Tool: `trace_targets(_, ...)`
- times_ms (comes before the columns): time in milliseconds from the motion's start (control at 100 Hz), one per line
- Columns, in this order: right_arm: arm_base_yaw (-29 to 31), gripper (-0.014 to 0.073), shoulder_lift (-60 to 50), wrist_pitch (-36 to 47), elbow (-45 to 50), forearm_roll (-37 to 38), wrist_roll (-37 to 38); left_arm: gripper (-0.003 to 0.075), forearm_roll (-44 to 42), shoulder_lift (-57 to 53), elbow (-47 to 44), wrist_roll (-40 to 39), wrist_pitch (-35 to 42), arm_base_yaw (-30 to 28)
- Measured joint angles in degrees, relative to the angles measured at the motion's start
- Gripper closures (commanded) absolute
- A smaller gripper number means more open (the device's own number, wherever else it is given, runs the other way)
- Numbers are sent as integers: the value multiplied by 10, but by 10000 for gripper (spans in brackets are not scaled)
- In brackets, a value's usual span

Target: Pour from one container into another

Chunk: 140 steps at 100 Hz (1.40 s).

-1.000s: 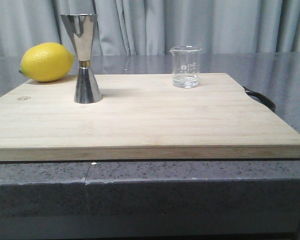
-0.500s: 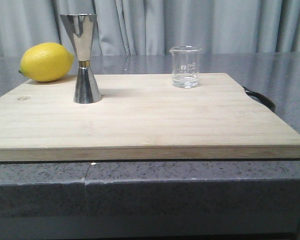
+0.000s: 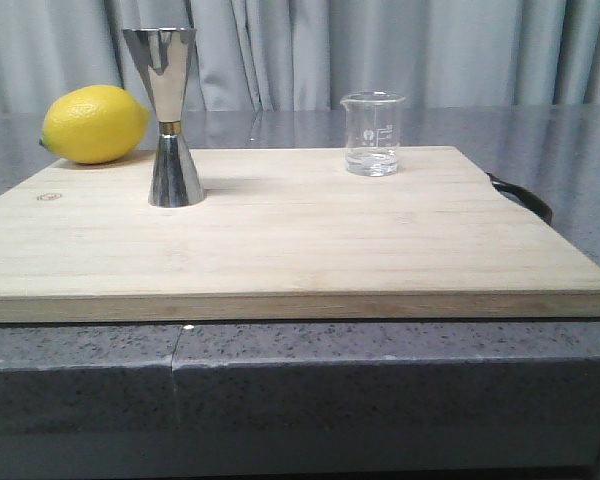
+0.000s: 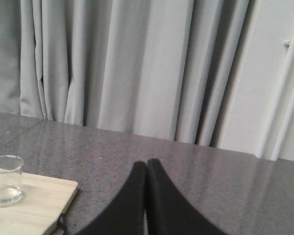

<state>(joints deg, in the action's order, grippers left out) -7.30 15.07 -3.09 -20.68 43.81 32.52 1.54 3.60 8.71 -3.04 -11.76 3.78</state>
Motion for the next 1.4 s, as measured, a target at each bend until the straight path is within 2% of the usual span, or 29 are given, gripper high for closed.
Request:
trace_targets(220, 0, 669, 0, 0, 0, 0, 0, 739, -29, -38, -87, -26, 71, -9)
trace_targets(360, 0, 669, 0, 0, 0, 0, 0, 739, -31, -38, -90, -31, 118, -9)
trace_targets(1400, 0, 669, 0, 0, 0, -13, 0, 739, -45, -38, -90, -34, 118, -9)
